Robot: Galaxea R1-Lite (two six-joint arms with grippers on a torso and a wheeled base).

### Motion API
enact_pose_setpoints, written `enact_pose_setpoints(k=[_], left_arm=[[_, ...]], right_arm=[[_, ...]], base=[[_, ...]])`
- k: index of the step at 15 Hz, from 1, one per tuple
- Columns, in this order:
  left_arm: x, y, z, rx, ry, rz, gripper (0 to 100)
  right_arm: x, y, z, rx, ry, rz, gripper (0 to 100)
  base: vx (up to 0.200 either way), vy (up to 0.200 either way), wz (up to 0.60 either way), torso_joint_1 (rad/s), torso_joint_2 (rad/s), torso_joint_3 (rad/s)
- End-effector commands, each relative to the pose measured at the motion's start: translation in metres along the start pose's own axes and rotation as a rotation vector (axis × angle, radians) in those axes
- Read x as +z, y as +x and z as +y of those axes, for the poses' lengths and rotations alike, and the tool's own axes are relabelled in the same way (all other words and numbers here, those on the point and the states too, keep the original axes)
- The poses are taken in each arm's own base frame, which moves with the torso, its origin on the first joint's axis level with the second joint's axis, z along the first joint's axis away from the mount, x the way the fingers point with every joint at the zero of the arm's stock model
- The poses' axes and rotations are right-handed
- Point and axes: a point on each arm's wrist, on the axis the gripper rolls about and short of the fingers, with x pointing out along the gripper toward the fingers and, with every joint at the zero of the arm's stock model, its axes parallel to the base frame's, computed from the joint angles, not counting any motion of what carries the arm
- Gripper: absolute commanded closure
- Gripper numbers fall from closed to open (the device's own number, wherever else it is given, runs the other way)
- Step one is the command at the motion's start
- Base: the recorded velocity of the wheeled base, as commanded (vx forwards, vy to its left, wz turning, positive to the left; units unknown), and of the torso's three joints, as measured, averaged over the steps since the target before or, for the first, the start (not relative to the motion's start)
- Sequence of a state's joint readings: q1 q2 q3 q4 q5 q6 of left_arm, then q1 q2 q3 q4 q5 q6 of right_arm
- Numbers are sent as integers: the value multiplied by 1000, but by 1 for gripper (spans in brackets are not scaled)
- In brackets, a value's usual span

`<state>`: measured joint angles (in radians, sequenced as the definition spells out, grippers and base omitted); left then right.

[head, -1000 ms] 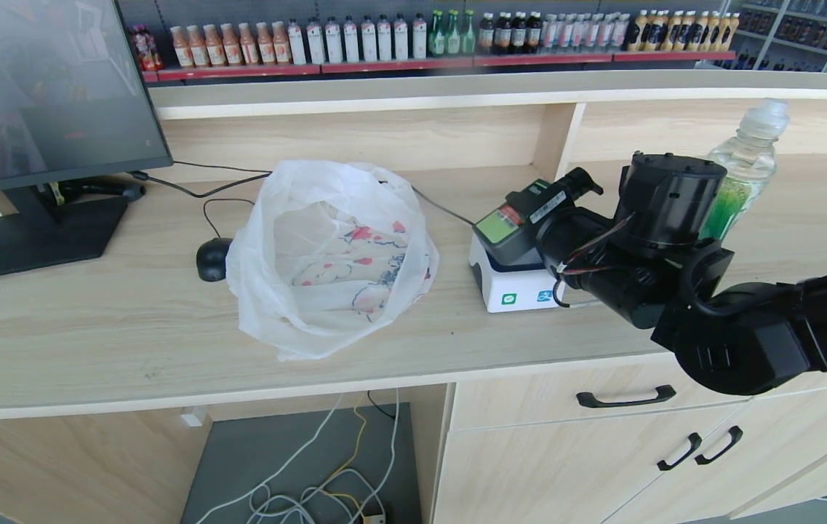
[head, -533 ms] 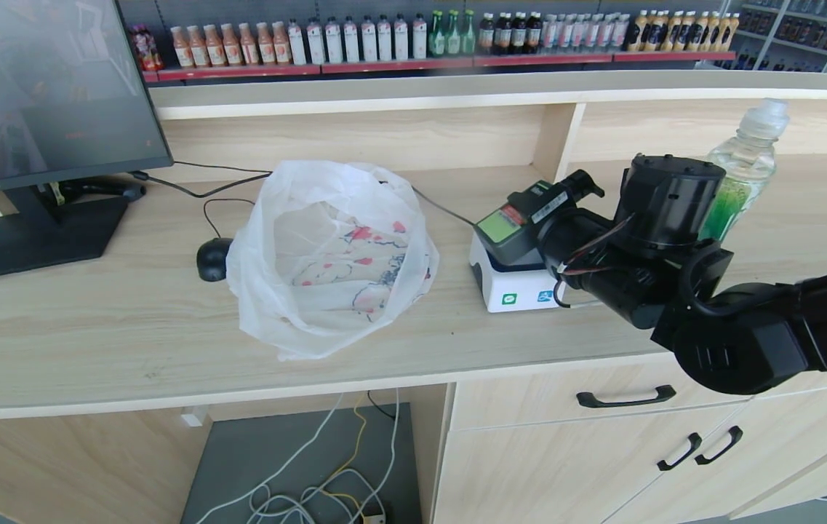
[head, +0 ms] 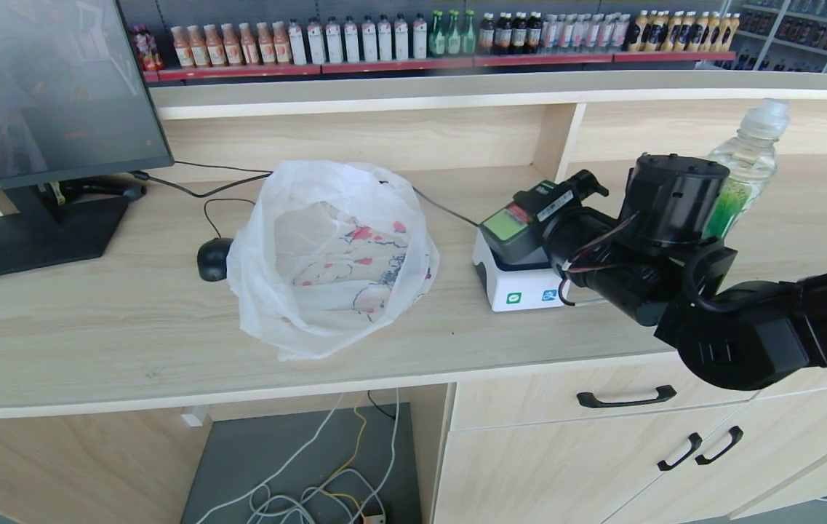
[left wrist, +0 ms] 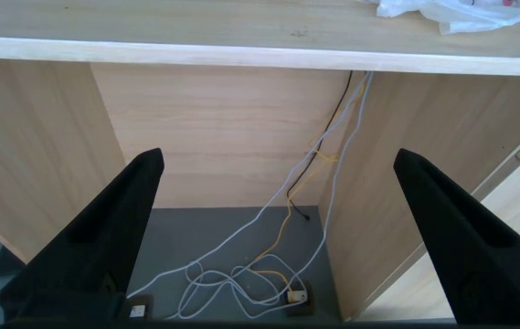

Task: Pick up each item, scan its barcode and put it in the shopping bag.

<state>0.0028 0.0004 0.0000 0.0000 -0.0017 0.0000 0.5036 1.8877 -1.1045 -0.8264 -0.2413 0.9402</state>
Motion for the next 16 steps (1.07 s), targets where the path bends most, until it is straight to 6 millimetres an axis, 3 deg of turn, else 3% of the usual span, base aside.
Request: enact_pose_setpoints(k=[1, 7, 11, 16], left_arm=[[0, 0, 0, 0, 0, 0, 0], [0, 0, 0, 0, 0, 0, 0], [0, 0, 0, 0, 0, 0, 0], [0, 0, 0, 0, 0, 0, 0]], right_arm=[[2, -1, 2, 3, 0, -8, 100], [16, -14, 19, 41, 4, -53, 100], [29, -23, 40, 190, -76, -174, 100], [24, -33, 64, 347, -278, -307, 100]], base=[[0, 0, 0, 0, 0, 0], [0, 0, 0, 0, 0, 0], [0, 0, 0, 0, 0, 0], [0, 0, 0, 0, 0, 0]])
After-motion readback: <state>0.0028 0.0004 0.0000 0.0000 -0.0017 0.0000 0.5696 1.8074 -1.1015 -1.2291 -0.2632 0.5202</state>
